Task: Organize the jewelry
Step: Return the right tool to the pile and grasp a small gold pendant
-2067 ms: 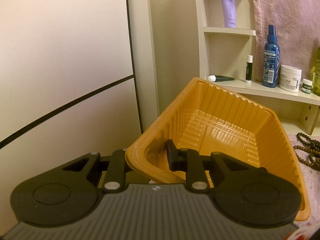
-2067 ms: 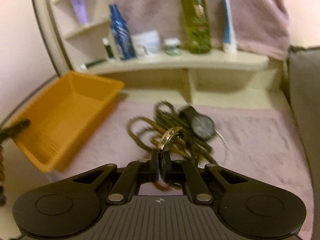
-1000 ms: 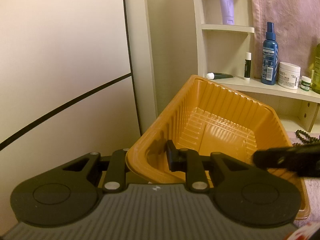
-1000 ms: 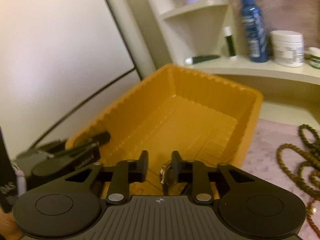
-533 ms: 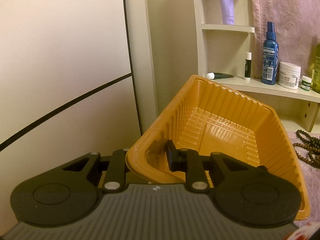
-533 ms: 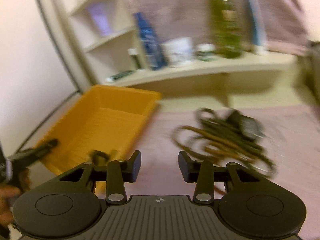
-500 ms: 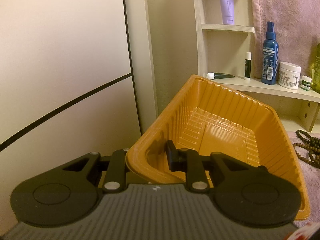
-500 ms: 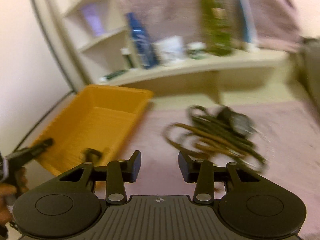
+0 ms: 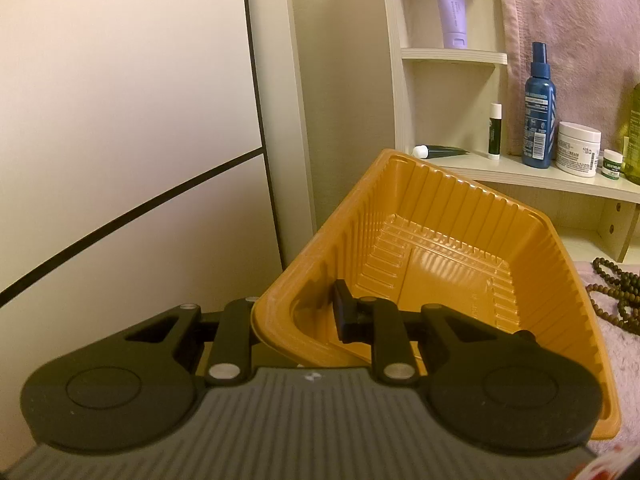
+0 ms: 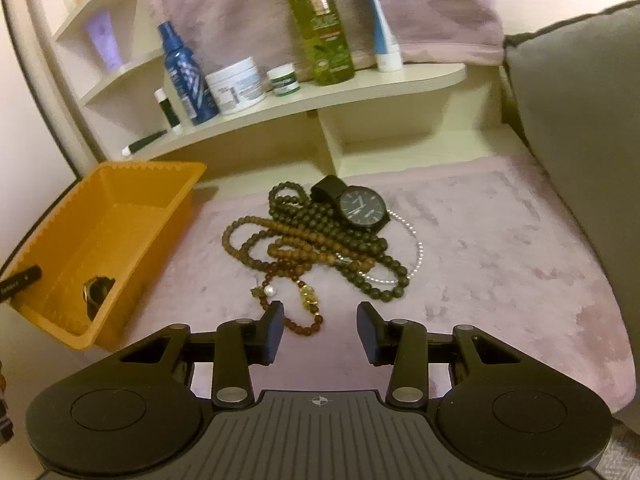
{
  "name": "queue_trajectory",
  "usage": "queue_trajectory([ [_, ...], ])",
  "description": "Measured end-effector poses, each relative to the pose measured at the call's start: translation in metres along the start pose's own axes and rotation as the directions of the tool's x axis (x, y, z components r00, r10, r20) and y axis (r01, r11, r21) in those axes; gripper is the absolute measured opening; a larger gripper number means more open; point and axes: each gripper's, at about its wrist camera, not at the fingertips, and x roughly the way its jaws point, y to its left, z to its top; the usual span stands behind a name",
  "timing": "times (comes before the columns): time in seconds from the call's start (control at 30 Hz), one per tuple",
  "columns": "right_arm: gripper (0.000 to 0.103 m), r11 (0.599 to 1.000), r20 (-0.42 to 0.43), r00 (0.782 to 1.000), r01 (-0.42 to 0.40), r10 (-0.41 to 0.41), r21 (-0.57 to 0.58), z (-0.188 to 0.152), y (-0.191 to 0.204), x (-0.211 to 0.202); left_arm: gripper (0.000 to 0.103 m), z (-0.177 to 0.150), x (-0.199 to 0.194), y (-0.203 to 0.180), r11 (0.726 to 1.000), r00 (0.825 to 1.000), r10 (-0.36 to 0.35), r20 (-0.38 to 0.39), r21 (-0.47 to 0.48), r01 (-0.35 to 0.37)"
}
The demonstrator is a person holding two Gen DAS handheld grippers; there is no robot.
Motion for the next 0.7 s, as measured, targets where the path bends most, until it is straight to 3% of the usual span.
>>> queue_trajectory([
  [0.43, 0.040, 0.982, -0.029, 0.999, -0.049, 0.045, -0.183, 0.003, 0.037, 0.037, 0.020, 0.000, -0.001, 0.000, 1.000, 1.000, -0.001, -0.001, -0.003, 0.001],
  [0.6, 0.028, 0.972, -0.032, 0.999, -0.030, 0.023, -0.234, 0.004, 0.049, 0.053, 0.020, 0.001, -0.001, 0.000, 1.000, 1.000, -0.004, -0.003, -0.005, 0.004],
  [0.7, 0.027, 0.969, -0.031, 0.999, -0.015, 0.007, -0.247, 0.004, 0.052, 0.059, 0.020, 0.002, -0.001, 0.001, 1.000, 1.000, -0.005, -0.004, -0.007, 0.005],
])
